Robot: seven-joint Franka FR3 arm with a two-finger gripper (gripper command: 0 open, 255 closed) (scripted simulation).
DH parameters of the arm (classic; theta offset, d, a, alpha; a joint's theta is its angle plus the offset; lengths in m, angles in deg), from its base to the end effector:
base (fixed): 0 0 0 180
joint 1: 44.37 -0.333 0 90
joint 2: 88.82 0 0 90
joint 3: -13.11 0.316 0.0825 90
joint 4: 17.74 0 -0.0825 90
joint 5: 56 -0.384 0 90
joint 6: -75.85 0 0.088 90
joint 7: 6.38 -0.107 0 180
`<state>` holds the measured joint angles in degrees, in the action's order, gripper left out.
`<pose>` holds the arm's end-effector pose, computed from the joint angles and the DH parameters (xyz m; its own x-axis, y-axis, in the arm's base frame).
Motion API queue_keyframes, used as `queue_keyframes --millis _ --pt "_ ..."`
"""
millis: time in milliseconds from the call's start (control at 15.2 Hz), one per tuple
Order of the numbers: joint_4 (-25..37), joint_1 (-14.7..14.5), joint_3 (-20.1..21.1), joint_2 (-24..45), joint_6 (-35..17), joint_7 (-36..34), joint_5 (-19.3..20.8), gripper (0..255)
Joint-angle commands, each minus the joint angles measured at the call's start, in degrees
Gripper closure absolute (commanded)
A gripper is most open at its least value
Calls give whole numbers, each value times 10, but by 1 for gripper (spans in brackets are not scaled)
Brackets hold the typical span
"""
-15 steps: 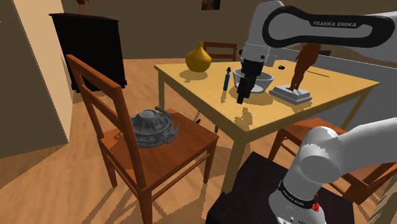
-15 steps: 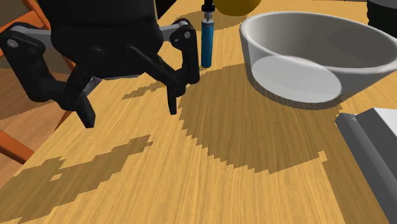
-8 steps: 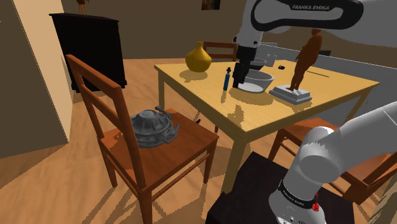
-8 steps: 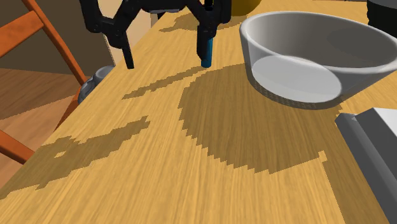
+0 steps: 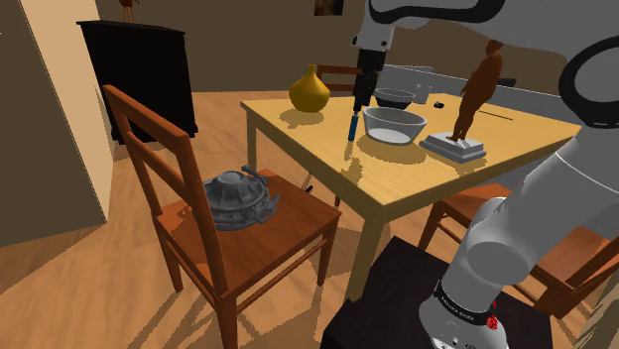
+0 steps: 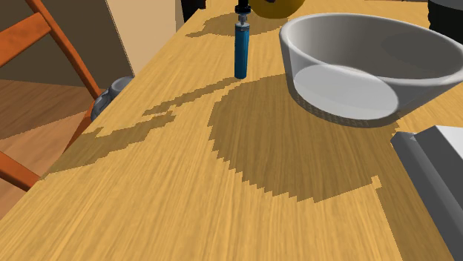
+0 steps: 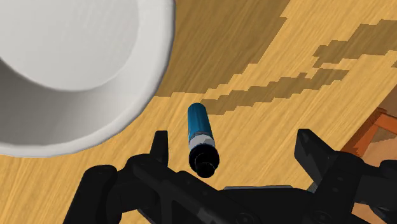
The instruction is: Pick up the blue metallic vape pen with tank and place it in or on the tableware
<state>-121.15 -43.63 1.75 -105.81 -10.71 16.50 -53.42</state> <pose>0.4406 -0.1147 0.6556 0.9812 0.1928 0.0020 0.1928 -0.9811 -0.0129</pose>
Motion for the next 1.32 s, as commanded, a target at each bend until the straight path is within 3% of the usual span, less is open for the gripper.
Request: queue_keyframes --millis 0,528,1056,1122,1254 --pt "62 1 -11 43 17 24 -1 0" --pt "-16 3 -10 26 -43 21 2 0" --pt "-16 3 -10 26 -43 21 2 0" --pt "-16 3 -10 26 -43 21 2 255" --pt "-16 3 -10 26 -43 21 2 255"
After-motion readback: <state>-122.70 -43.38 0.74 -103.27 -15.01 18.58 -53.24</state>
